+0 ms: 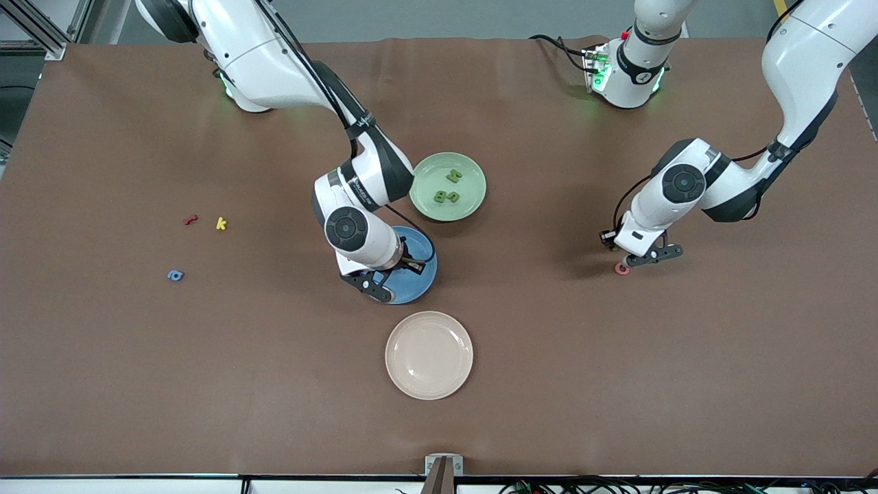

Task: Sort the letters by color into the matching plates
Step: 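Place the blue plus on the blue plate while the left gripper grasps the green d, then carry the green d onto the green plate with the left gripper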

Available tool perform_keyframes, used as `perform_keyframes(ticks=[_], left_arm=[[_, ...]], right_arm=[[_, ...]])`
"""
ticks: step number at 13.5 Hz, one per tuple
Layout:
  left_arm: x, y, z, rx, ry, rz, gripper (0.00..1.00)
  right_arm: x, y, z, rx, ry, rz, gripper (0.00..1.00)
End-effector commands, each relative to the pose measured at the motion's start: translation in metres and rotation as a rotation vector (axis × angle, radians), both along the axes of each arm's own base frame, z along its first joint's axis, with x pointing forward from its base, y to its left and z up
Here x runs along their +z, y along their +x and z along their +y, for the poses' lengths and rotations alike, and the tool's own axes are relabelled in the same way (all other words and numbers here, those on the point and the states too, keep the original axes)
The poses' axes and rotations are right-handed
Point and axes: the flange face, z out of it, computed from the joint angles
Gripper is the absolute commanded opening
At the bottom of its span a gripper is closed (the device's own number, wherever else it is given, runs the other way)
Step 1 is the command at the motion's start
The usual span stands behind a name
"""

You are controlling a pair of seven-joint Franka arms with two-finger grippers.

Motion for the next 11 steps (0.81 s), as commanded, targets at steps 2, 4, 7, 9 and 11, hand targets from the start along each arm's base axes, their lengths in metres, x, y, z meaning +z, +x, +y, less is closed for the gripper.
perform_keyframes(ticks=[2, 4, 7, 9, 11], left_arm=[[0.033, 0.002, -0.060, 0.036, -0.012, -0.072, 0.00], [0.044, -0.005, -0.108, 0.063, 0.008, -0.082, 0.00], [0.055, -0.021, -0.173, 0.141, -0.023, -0.106, 0.00], [0.061, -0.039, -0.218, 0.201, -0.061, -0.084, 0.00], [0.069, -0.066, -0.269, 0.267, -0.089, -0.069, 0.00]], right_arm=[[-0.023, 0.011, 0.010, -0.029, 0.023, -0.029, 0.18], [-0.026, 0.010, 0.014, -0.024, 0.025, -0.041, 0.18], [-0.025, 0.009, 0.014, -0.018, 0.022, -0.038, 0.65], [-0.015, 0.009, 0.015, -0.014, 0.027, -0.040, 0.86], [-0.003, 0.003, 0.013, 0.004, 0.005, 0.019, 0.95]])
